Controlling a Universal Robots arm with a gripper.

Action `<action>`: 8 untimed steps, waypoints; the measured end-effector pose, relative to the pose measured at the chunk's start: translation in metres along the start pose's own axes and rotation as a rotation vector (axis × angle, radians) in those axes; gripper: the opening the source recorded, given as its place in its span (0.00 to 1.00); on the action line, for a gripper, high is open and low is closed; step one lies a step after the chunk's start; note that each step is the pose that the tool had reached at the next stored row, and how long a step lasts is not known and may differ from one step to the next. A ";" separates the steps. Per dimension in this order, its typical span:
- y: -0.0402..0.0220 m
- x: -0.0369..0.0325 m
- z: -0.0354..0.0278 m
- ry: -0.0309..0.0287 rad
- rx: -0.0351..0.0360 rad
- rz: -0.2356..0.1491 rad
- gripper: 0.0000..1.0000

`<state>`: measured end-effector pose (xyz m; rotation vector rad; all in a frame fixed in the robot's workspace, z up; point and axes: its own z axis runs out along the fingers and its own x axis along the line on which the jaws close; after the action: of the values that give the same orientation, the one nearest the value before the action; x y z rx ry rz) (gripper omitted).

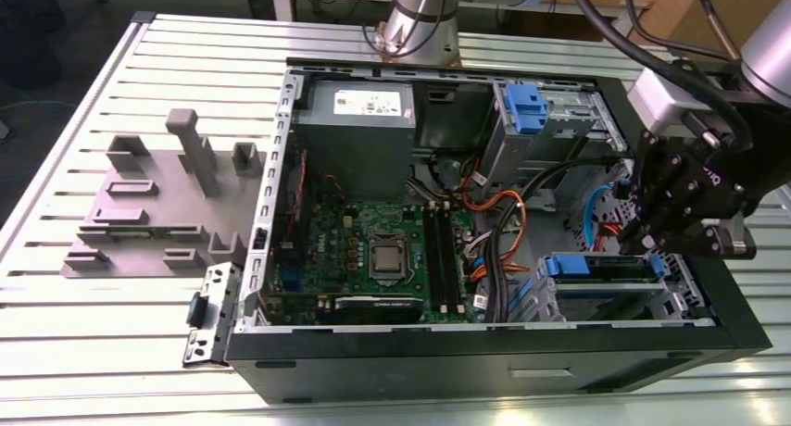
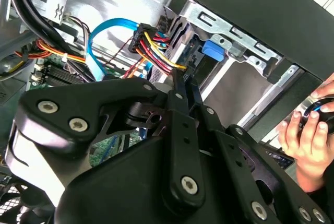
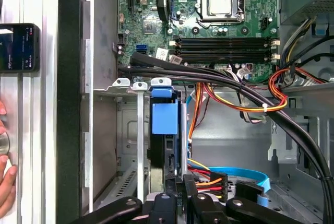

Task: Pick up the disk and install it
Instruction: 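Insert the first disk wire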

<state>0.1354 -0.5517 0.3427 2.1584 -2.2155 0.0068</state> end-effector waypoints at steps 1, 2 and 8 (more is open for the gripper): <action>-0.0001 0.0014 0.0003 -0.0004 0.0000 0.001 0.17; -0.0001 0.0029 0.0008 -0.0010 0.0000 0.001 0.17; -0.0003 0.0047 0.0045 -0.0082 -0.0005 0.007 0.17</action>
<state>0.1354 -0.5565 0.3383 2.1545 -2.2270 -0.0023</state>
